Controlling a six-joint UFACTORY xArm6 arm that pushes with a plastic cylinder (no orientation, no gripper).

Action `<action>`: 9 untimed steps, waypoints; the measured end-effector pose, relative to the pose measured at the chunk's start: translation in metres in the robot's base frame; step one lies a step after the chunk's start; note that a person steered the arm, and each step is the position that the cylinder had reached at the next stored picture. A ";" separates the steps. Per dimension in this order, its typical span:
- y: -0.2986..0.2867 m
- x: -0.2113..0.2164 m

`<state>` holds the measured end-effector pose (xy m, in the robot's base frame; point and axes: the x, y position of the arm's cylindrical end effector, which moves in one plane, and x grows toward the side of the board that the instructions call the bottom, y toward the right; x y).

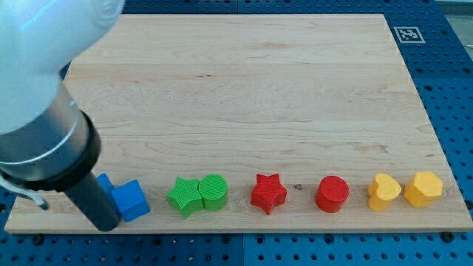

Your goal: Separate blue cube and the blue triangle

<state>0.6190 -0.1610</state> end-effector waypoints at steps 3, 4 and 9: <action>0.016 0.000; 0.029 -0.001; 0.069 0.000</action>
